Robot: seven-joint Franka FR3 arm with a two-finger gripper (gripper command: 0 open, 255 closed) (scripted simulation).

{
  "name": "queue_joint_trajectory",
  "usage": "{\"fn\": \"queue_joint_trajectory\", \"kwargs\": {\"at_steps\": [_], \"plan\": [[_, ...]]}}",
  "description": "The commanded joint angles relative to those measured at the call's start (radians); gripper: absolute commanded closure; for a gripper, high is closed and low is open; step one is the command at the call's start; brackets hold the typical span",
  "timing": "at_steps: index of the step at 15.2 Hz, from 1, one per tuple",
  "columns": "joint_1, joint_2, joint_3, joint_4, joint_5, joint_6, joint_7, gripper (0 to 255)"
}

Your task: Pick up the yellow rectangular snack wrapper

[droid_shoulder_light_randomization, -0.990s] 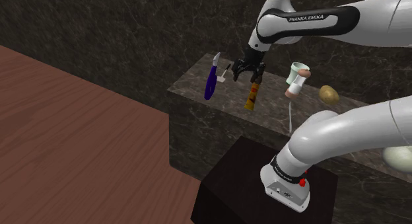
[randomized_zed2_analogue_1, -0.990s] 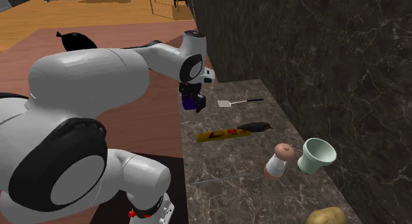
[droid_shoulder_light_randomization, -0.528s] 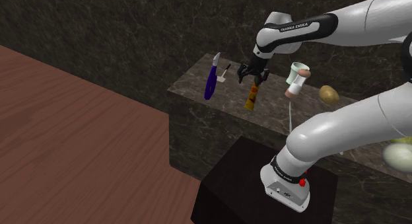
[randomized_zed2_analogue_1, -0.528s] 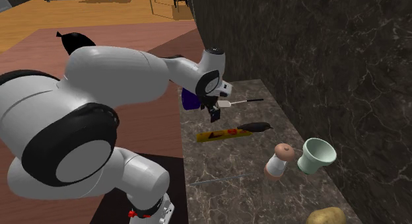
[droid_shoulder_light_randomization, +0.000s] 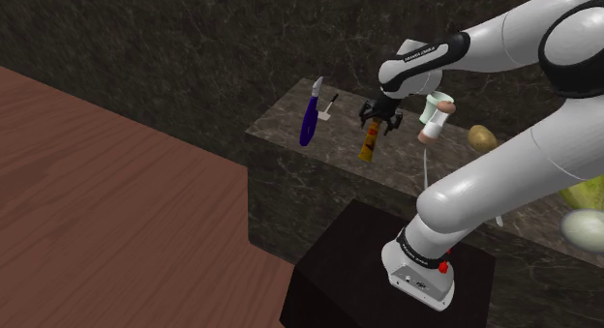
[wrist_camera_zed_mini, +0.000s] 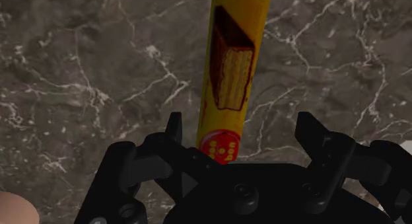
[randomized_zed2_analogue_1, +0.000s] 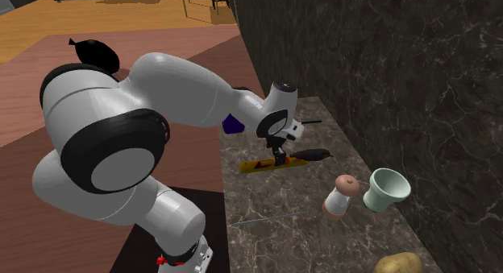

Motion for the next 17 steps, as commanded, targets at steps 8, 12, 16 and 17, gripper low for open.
{"fn": "queue_joint_trajectory", "kwargs": {"at_steps": [8, 12, 16, 17], "plan": [[0.003, 0.111, -0.026, -0.036, 0.040, 0.146, -0.025, 0], [0.003, 0.108, -0.026, -0.037, 0.039, 0.144, -0.023, 255], [0.004, 0.110, -0.025, -0.035, 0.040, 0.144, -0.023, 255], [0.004, 0.108, -0.025, -0.037, 0.039, 0.143, -0.022, 255]]}}
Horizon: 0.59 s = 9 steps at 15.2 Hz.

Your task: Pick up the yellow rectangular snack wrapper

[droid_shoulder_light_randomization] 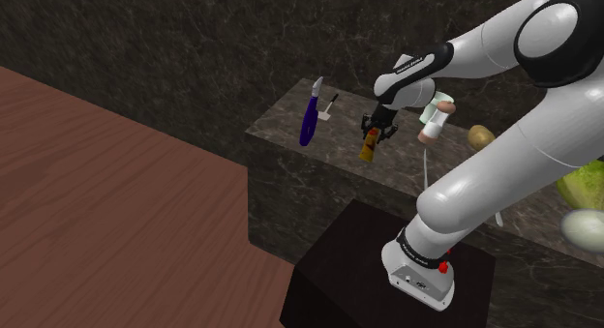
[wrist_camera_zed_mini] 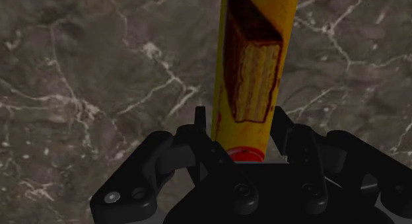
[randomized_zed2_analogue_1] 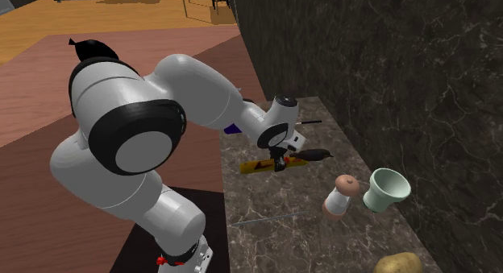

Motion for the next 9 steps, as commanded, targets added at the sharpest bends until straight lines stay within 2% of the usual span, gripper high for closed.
{"fn": "queue_joint_trajectory", "kwargs": {"at_steps": [1, 9], "plan": [[0.003, 0.003, 0.004, -0.002, 0.001, 0.002, 0.000, 255], [-0.008, -0.073, 0.015, 0.033, -0.033, -0.105, 0.029, 255]]}}
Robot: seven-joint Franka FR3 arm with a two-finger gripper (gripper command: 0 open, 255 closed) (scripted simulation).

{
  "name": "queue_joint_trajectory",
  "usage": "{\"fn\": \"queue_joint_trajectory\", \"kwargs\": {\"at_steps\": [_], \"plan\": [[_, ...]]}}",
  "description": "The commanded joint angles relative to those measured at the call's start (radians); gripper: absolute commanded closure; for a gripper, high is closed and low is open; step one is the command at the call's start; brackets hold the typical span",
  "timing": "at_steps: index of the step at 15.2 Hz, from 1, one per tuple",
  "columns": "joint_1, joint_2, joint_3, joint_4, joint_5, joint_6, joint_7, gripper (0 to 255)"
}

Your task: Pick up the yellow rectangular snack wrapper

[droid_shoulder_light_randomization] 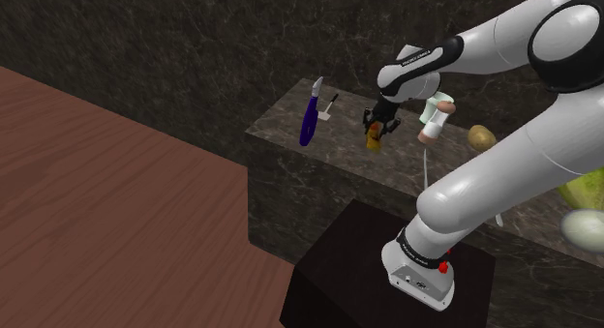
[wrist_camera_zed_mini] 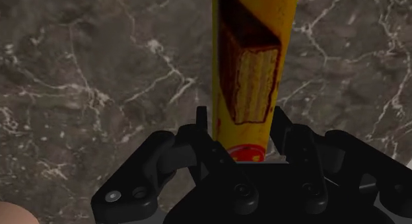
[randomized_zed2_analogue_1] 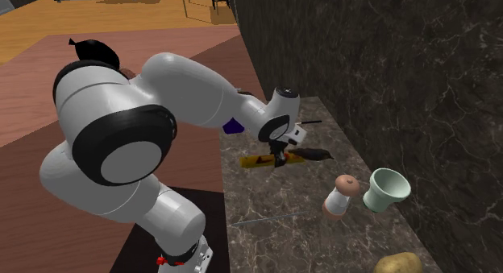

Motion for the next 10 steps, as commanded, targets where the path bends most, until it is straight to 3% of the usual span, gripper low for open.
{"fn": "queue_joint_trajectory", "kwargs": {"at_steps": [1, 10], "plan": [[-0.003, -0.023, 0.004, 0.010, -0.009, -0.032, 0.008, 255], [-0.010, -0.087, 0.019, 0.059, -0.028, -0.142, 0.029, 255]]}}
